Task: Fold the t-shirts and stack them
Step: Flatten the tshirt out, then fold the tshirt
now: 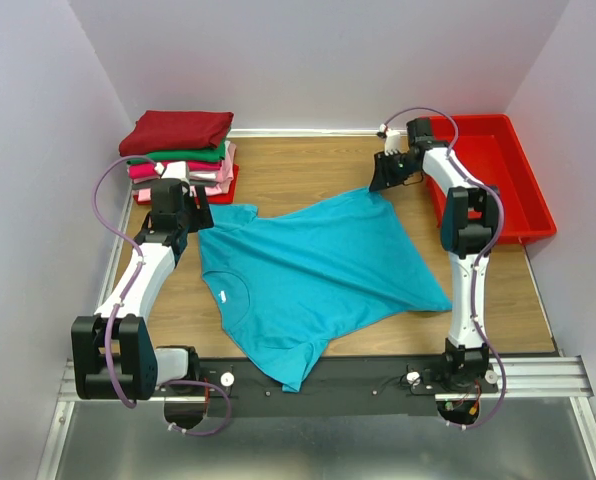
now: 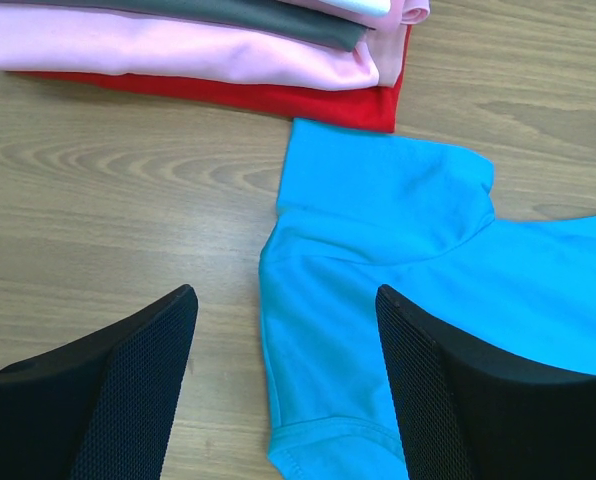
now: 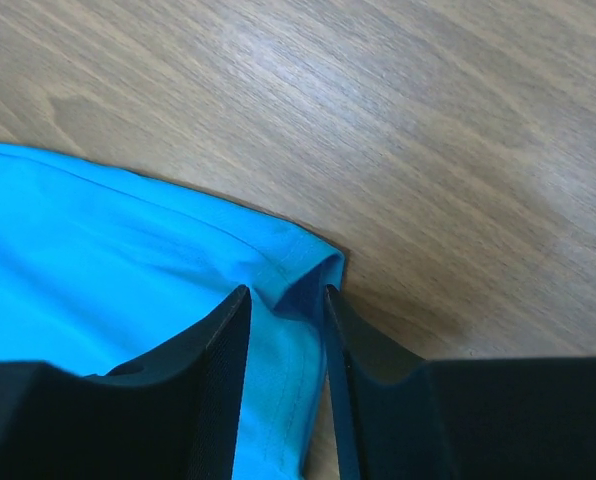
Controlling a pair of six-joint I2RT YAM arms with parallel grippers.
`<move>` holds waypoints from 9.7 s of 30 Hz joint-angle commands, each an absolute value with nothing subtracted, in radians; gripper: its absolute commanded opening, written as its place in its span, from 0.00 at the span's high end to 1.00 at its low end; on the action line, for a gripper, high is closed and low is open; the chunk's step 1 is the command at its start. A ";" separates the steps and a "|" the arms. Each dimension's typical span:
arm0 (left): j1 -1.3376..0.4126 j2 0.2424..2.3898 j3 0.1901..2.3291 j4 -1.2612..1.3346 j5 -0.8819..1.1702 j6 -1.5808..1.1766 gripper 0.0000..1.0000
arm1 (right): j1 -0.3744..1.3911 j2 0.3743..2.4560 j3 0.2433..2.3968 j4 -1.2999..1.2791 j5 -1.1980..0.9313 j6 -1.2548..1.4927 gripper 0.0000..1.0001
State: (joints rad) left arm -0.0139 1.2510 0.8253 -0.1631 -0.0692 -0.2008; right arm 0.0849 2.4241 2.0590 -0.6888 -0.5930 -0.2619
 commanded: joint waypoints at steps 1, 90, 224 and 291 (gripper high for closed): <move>-0.008 1.253 0.828 -0.140 -0.044 -0.186 0.21 | 0.091 2.456 2.085 -0.686 -0.597 -0.262 0.59; 0.057 1.807 1.107 -0.204 0.040 -0.276 0.51 | 0.081 2.267 1.819 -0.661 -0.558 -0.348 1.00; -0.046 1.554 1.022 0.403 -0.063 -0.226 1.00 | 0.095 2.303 1.864 -0.121 -0.595 -0.103 1.00; -0.187 1.256 0.844 -0.021 0.008 -0.140 1.00 | -0.038 2.026 1.509 -0.072 -0.833 -0.091 1.00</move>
State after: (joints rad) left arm -0.1734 1.3151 0.8429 0.0101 0.0177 -0.1226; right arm -0.0280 2.0327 1.5322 -0.0837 -0.8200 -0.0868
